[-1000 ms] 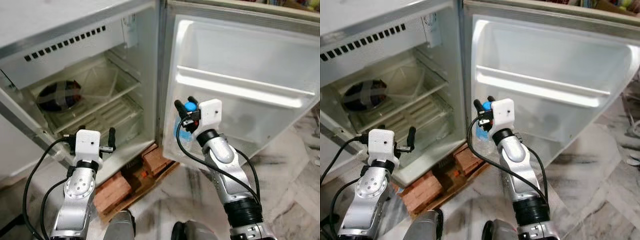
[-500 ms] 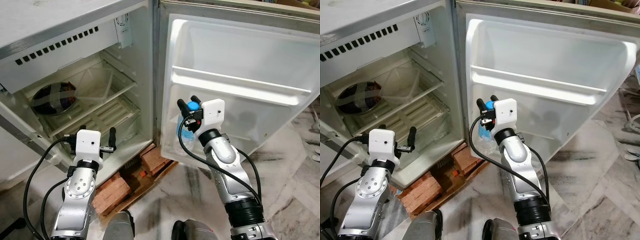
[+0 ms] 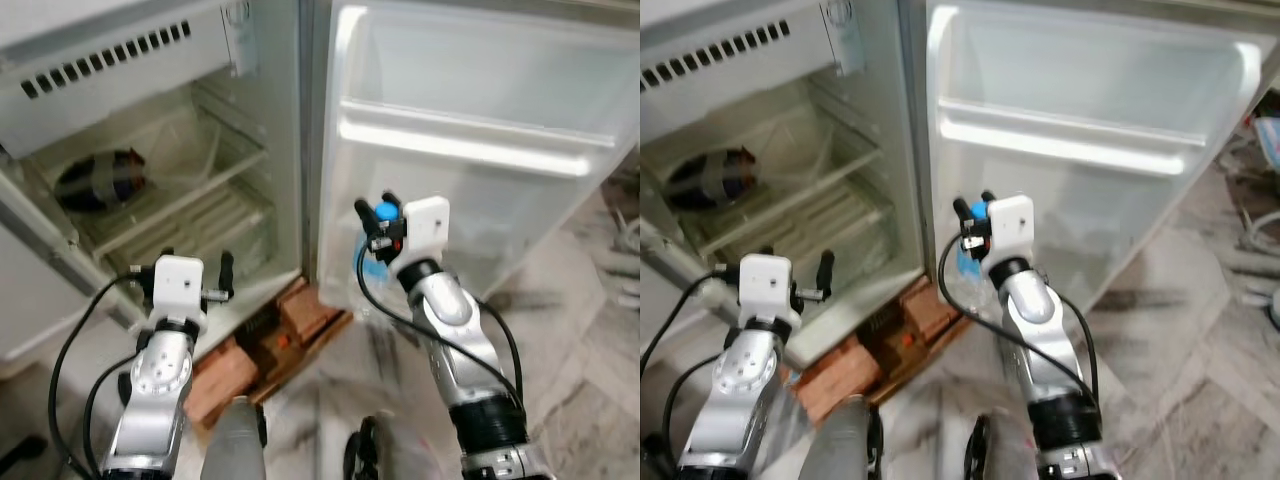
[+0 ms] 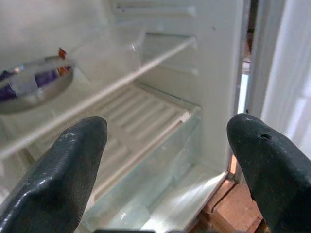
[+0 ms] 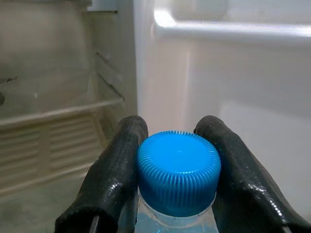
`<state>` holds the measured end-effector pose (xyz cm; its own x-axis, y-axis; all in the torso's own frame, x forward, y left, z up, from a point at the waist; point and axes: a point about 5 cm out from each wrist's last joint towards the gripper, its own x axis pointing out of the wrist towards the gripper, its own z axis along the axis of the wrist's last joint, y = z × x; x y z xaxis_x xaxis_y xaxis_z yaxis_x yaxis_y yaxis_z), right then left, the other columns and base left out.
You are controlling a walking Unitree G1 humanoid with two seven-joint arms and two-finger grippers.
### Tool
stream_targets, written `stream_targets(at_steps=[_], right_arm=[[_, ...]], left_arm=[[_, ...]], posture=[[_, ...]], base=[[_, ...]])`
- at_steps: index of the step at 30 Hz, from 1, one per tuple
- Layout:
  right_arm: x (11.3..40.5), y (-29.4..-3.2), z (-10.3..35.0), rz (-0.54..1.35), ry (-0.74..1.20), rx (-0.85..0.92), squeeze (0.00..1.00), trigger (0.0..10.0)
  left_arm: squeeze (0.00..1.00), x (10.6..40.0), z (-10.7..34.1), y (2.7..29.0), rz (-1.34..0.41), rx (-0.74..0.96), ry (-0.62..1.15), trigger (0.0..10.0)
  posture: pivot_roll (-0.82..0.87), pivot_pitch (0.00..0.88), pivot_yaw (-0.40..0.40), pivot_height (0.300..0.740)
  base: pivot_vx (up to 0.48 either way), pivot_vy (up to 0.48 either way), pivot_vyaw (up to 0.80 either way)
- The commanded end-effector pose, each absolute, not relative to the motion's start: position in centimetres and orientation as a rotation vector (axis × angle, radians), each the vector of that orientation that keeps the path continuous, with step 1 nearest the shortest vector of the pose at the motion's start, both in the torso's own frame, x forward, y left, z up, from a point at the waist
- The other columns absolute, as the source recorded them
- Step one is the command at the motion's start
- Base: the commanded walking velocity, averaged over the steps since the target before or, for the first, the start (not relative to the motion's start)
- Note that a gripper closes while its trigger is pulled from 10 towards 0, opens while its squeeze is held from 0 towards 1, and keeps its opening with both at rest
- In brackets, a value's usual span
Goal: Restocking fridge
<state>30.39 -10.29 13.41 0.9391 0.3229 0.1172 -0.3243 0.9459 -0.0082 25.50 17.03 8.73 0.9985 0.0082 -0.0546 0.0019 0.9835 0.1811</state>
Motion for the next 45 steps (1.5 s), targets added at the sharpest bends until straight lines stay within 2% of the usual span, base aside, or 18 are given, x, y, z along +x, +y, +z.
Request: stream_targets(at_steps=[1,27,42,45], right_arm=[[30.36,-10.15,13.77,0.337,-0.138,0.013,0.0,10.0],[30.53,-9.98,13.84,0.348,-0.151,-0.006,0.0,10.0],[30.38,-9.65,14.01,0.375,-0.169,-0.041,0.0,10.0],[30.32,-9.63,14.01,0.376,-0.17,-0.043,0.0,10.0]], left_arm=[[0.0,25.37,8.28,17.05,0.004,0.188,0.077,10.0],[0.0,25.66,8.69,16.58,-0.016,0.189,0.032,10.0],[0.0,25.57,8.69,16.47,-0.026,0.183,0.03,10.0],[0.0,25.57,8.59,16.48,-0.022,0.184,0.037,10.0]], posture=[[0.12,0.121,-0.039,0.622],[0.12,0.116,-0.041,0.622],[0.11,0.119,-0.042,0.622],[0.11,0.12,-0.043,0.622]], base=[[0.0,0.0,0.0],[0.0,0.0,0.0],[0.283,0.0,0.0],[0.179,0.0,0.69]])
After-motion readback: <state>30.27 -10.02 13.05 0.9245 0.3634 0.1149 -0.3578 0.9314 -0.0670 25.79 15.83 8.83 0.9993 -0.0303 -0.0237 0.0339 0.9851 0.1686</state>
